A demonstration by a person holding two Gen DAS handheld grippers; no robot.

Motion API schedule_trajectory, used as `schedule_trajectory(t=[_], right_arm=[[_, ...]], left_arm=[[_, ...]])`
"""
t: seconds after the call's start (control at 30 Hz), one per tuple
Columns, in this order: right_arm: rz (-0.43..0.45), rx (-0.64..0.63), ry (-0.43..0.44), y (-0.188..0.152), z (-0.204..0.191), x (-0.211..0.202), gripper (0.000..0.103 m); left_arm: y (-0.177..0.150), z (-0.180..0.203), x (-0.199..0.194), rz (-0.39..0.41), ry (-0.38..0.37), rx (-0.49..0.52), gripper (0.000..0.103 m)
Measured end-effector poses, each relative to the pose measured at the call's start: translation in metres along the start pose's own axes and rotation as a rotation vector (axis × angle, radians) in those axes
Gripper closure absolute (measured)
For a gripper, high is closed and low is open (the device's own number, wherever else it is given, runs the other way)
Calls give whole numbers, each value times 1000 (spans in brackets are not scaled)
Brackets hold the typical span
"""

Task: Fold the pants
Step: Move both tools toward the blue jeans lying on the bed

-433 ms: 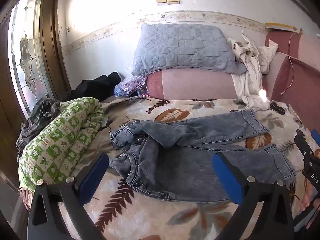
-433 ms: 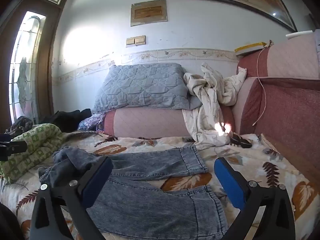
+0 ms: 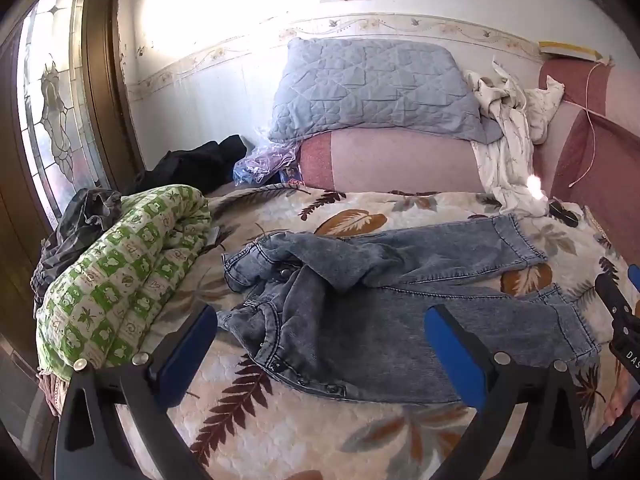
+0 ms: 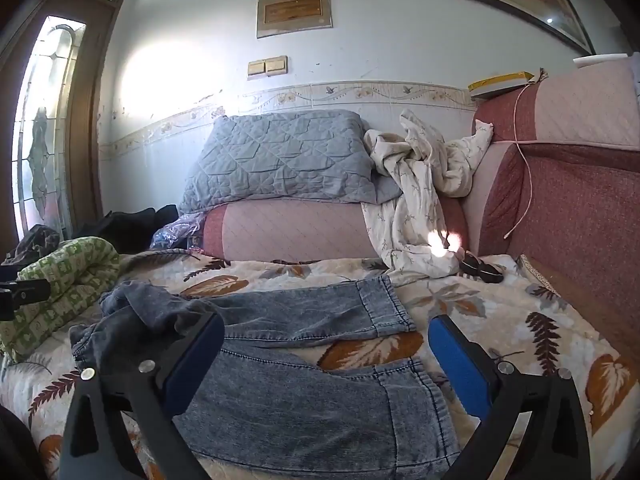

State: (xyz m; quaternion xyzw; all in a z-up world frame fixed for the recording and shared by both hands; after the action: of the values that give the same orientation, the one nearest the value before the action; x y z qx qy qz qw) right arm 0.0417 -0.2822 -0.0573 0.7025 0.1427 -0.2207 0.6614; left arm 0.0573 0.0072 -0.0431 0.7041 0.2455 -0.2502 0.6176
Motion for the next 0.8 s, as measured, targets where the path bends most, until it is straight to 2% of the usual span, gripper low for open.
schedule_trajectory(t=[0.23, 0.43, 0.53, 0.8], right_arm=[[-28, -15, -2, -5, -1, 8, 0], [-22, -34, -12, -6, -6, 9, 0], [-17, -34, -15, -5, -5, 8, 0], [-6, -29, -18, -3, -2, 6, 0]], left_arm=[[-9, -30, 21, -44, 17, -43, 0], [-15, -76, 33, -45, 121, -110, 0], [-13, -93, 30, -29, 135, -139, 0], [-10, -88, 24, -12, 115, -131, 0]])
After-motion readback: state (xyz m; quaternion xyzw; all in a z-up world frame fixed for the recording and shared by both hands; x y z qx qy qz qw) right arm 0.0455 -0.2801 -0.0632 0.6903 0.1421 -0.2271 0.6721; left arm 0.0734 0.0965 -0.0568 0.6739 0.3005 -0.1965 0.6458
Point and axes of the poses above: each gripper's, at about its wrist camera, not at the fingertips, and x roughly the way its jaws point, z to its right, y to its top, the point moved 5 cm from there along x, roughly the way its jaws point, and after that the axes turned 7 degrees about -z, right-handed, at the moved point
